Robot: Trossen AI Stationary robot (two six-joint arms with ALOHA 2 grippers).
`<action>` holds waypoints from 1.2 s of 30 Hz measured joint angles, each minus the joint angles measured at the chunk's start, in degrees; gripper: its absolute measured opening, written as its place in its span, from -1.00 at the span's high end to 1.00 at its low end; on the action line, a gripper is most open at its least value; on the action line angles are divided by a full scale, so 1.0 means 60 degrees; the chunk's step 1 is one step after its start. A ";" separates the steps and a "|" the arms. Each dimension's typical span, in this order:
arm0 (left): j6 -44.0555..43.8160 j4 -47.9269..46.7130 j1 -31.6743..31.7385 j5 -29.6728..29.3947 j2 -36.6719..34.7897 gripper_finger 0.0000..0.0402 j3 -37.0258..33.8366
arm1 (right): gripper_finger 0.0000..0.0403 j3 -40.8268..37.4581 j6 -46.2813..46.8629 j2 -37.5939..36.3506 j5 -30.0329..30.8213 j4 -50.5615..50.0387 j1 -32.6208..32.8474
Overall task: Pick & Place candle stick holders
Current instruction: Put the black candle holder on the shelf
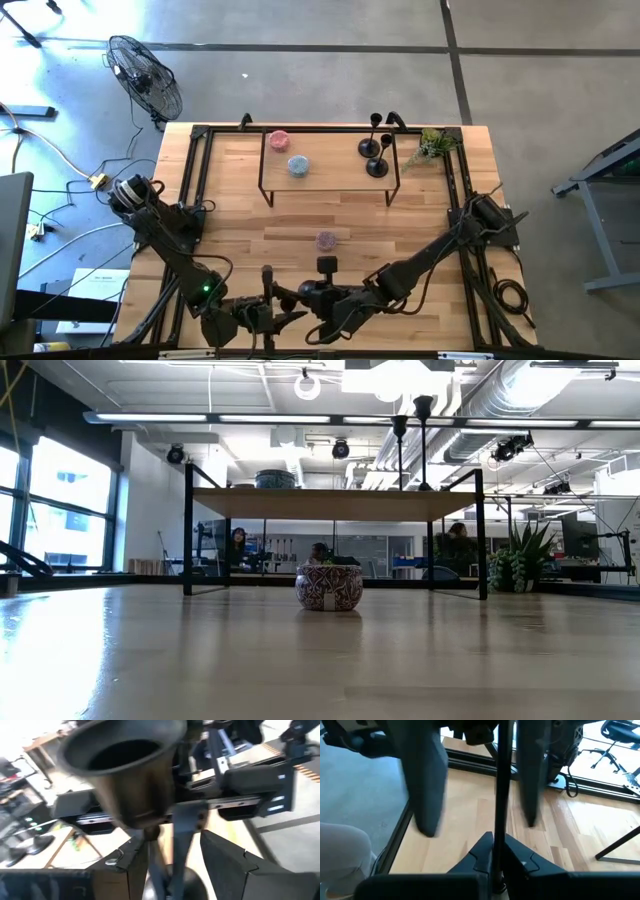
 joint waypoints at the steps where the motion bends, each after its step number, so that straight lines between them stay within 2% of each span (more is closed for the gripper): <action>1: 0.0082 -0.0001 -0.0043 -0.0175 0.0000 0.15 0.0000 | 0.88 0.0000 0.0000 -0.0001 -0.0003 -0.0003 0.0000; 8: 0.1089 0.0369 -0.0626 -0.2331 -0.0194 0.14 -0.0004 | 0.96 0.0007 -0.0069 -0.0004 -0.0010 -0.0058 0.0001; 12: 0.1165 0.0389 -0.1109 -0.2776 -0.0649 0.14 -0.0004 | 0.90 0.0007 0.0001 -0.0005 0.0338 -0.0177 0.0008; 18: 0.1165 0.0379 -0.2012 -0.3474 -0.1022 0.14 -0.0003 | 0.96 0.0007 -0.0047 -0.0005 0.0698 -0.0329 0.0076; 23: 0.1149 0.0307 -0.2780 -0.4627 -0.1035 0.14 0.0000 | 0.92 0.0007 -0.0030 -0.0157 0.2169 -0.0715 0.0338; 26: 0.0987 0.0238 -0.3152 -0.5072 -0.1035 0.14 0.0000 | 0.96 0.0007 -0.0036 -0.0459 0.3127 -0.1171 0.0538; 33: 0.0804 0.0212 -0.3617 -0.5277 -0.1035 0.14 0.0000 | 0.93 0.0007 -0.0106 -0.1225 0.5767 -0.1906 0.0860; 36: 0.0520 -0.0037 -0.3611 -0.5277 -0.1034 0.14 0.0000 | 0.96 0.0007 -0.0096 -0.1615 0.6363 -0.2314 0.0878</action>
